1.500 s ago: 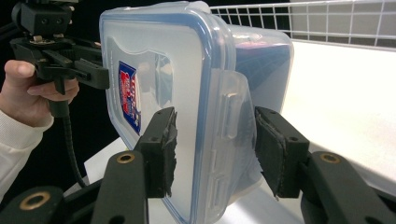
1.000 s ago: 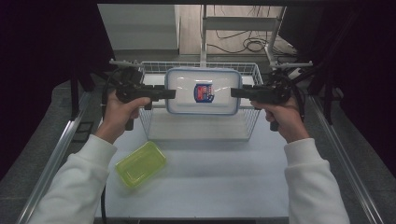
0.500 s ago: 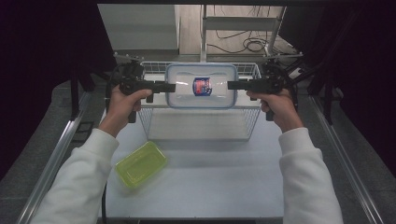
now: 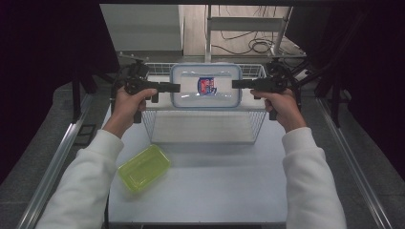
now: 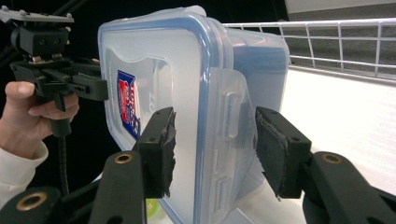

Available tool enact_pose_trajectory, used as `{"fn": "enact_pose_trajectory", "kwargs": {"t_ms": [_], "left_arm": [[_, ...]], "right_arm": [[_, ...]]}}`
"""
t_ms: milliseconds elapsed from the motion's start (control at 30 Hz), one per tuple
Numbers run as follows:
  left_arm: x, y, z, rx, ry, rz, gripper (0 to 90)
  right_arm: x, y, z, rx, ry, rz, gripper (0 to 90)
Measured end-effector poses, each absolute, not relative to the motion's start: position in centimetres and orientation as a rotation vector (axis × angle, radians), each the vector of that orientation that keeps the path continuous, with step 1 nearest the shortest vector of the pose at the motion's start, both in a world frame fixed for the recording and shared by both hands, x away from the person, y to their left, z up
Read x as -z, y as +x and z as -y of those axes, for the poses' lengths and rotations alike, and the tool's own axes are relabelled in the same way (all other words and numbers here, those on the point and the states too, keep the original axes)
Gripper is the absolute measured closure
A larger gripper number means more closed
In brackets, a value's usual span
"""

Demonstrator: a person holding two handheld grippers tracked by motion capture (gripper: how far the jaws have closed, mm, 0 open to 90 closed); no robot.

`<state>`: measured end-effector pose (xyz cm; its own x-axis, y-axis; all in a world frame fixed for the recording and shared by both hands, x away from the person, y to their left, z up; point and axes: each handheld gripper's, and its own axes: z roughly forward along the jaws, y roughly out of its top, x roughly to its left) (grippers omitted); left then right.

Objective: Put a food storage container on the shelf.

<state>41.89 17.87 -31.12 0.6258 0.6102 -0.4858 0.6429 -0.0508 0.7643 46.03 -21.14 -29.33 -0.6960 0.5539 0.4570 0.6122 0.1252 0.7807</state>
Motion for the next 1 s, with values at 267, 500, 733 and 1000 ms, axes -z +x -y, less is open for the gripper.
{"fn": "enact_pose_trajectory", "kwargs": {"t_ms": [267, 500, 733, 1000], "left_arm": [[31.3, 42.7, -17.7, 0.054, 1.689, -1.07, 49.2], [31.5, 43.2, -17.7, 0.045, 1.661, -1.103, 46.8], [32.2, 43.6, -17.2, 0.034, 1.655, -1.128, 42.3], [31.8, 42.9, -17.6, -0.004, 1.63, -1.127, 37.5]], "right_arm": [[29.6, 46.6, 21.1, 1.658, -1.258, 2.259, 48.6], [29.9, 46.9, 21.0, 1.671, -1.325, 2.196, 47.6], [30.6, 47.1, 20.8, 1.63, -1.521, 2.196, 42.5], [29.6, 45.7, 20.9, 1.683, -1.602, 2.238, 43.4]]}}
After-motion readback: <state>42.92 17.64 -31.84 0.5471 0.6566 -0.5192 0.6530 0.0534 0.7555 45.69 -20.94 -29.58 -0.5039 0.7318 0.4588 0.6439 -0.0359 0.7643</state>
